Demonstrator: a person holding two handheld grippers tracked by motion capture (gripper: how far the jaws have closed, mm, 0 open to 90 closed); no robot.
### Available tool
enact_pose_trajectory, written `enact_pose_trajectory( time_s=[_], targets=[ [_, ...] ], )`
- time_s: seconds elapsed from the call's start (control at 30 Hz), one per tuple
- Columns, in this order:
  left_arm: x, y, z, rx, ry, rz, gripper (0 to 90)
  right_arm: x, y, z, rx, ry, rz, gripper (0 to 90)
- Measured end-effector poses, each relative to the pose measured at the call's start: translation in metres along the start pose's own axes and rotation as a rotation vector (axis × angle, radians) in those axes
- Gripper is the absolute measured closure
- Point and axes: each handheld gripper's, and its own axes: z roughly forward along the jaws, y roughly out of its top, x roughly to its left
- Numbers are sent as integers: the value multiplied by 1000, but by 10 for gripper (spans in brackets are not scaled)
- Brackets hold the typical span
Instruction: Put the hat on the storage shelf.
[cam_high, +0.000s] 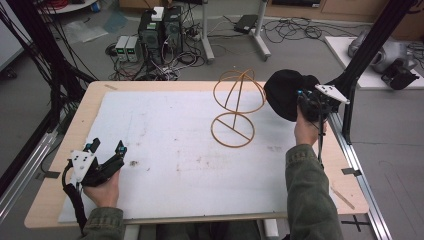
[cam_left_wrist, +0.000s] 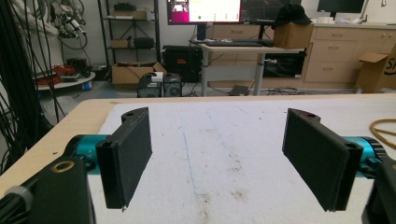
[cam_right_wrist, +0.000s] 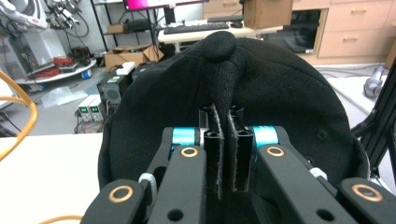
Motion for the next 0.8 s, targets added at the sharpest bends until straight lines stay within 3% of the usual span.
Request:
enact_pose_trajectory(
  time_s=[0.23,0.5,0.8],
  targets=[
    [1,1,0,-3,-8,-4,242,1,7,-8,-36,11,6,869],
    [3,1,-1,-8,-5,-18,241,7,18,-18,-128,36,9,863],
    [4,2,-3,-15,-6,-31,241,13,25,-24,-157,37,-4,862]
  ],
)
